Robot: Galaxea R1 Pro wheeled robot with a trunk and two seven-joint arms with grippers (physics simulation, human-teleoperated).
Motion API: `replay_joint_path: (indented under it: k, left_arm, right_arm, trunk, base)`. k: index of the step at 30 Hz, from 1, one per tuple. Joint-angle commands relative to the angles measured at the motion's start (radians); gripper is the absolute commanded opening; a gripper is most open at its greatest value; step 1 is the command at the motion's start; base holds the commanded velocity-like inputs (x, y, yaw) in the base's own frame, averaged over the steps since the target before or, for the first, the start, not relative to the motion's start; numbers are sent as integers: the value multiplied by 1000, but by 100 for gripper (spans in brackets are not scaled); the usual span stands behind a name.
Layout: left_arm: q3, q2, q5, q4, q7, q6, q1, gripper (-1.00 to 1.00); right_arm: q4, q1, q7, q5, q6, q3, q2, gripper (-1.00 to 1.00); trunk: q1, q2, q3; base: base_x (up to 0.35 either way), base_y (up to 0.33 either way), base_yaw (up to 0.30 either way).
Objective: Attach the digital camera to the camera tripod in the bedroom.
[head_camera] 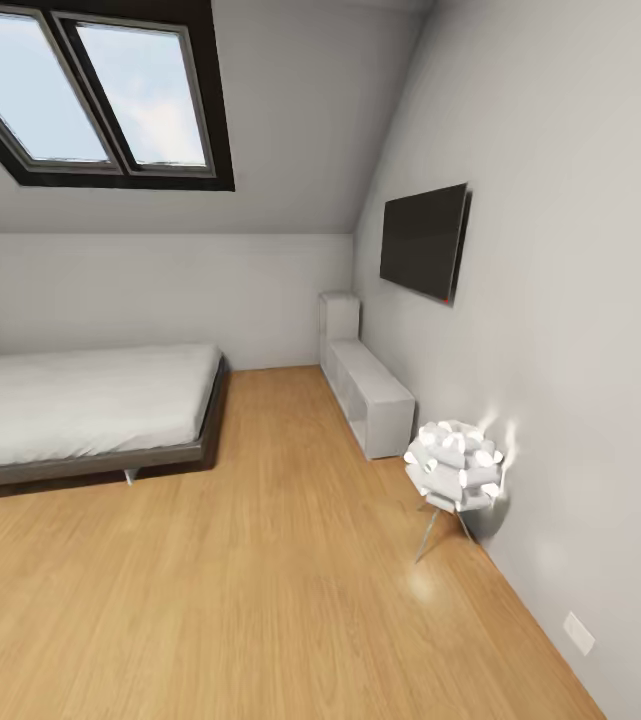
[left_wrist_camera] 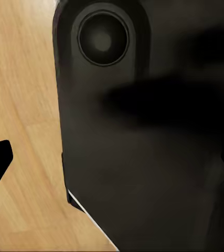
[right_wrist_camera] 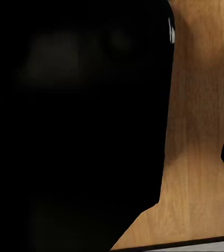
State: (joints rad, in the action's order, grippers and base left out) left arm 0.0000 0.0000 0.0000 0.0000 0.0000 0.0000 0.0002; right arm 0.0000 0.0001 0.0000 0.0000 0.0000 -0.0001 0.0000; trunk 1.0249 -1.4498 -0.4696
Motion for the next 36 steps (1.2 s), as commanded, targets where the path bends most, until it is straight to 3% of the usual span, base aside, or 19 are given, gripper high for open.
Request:
replay_joint_path:
  k: [1, 5, 9, 25, 30, 31, 36]
  left_arm:
    - [6, -2, 6, -6, -2, -6, 6, 100]
    - [15, -3, 17, -27, -2, -8, 6, 100]
    - [15, -3, 20, -27, -2, -9, 6, 100]
    - [12, -2, 110, -30, -2, -10, 6, 100]
    - [41, 1, 138, -32, -2, -11, 6, 100]
    - [62, 2, 300, -32, -2, -11, 6, 100]
    - [63, 3, 305, -32, -2, -12, 6, 100]
  right_arm:
    - [2, -1, -5, 6, -2, 6, -6, 100]
    - [2, -1, -4, 28, -2, 9, -11, 100]
    - [2, 0, -3, 18, -2, 9, -12, 100]
    - [2, 0, 1, 53, -2, 8, -14, 100]
    - [2, 0, -1, 62, -2, 9, -17, 100]
    - [1, 0, -5, 118, -3, 8, -18, 100]
    - [-1, 0, -6, 137, -3, 8, -18, 100]
  trunk:
    - [0, 0, 0]
    - [0, 0, 0]
    - [0, 0, 0]
    - [0, 0, 0]
    - [0, 0, 0]
    - [0, 0, 0]
    - [0, 0, 0]
  base:
    - [0, 0, 0]
    - [0, 0, 0]
    - [0, 0, 0]
    - [0, 0, 0]
    - [0, 0, 183]
    - [0, 0, 268]
    - [0, 0, 270]
